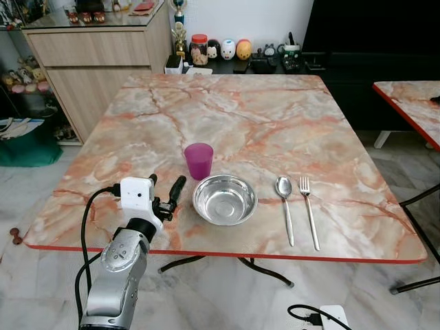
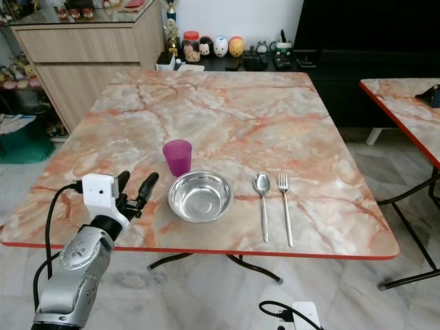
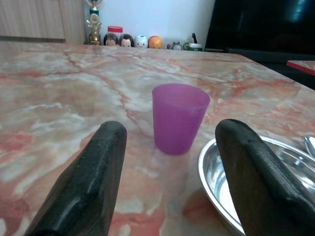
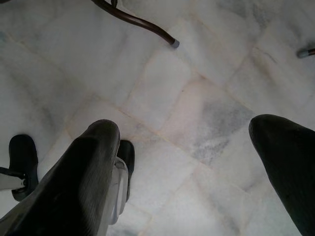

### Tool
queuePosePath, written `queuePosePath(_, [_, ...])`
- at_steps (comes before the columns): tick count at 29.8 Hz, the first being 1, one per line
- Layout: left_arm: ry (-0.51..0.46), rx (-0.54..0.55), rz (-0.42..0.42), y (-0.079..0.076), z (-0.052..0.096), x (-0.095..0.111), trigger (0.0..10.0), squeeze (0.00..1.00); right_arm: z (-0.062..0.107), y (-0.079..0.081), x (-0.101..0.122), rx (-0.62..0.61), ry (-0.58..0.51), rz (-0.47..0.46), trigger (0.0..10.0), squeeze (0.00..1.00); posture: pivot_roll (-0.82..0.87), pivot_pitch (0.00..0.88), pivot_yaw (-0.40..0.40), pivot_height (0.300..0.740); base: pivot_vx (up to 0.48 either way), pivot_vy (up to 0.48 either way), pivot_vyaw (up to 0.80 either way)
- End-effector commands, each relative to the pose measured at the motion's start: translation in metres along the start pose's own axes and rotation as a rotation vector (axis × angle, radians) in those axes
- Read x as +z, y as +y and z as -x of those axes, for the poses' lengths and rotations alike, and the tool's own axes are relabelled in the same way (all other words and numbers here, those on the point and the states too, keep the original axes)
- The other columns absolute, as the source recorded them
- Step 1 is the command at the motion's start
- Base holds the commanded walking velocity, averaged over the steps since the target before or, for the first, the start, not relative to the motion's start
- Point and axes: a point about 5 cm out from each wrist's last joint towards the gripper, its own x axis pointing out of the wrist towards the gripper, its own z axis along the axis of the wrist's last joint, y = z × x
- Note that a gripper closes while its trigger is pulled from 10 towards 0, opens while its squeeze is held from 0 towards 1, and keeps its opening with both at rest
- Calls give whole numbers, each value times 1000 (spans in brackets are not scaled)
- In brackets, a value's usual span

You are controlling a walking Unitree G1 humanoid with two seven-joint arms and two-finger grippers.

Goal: Setting the table

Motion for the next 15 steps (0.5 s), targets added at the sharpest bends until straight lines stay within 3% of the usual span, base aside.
queuePosePath(1, [6,-2,46,-1,-3,1,10000,1000,0,0,0,-2,4,-1,10000,0,1,0,3,732,0,0,0])
queuePosePath(8, [22,-33,48,-6,-6,0,10000,1000,0,0,0,-4,5,-2,10000,0,-2,0,3,732,0,0,0])
queuePosePath(9, [41,-40,17,-6,-6,-3,10000,1000,0,0,0,-4,5,-1,10000,0,-5,0,5,732,0,0,0])
queuePosePath(10, [49,-44,14,-7,-6,-4,10000,0,0,0,0,-4,5,-1,10000,0,-7,0,4,732,0,0,0])
queuePosePath(15, [54,-48,35,-8,-5,-5,10000,0,0,0,-2,0,15,-12,10000,0,-7,0,4,732,0,0,-106])
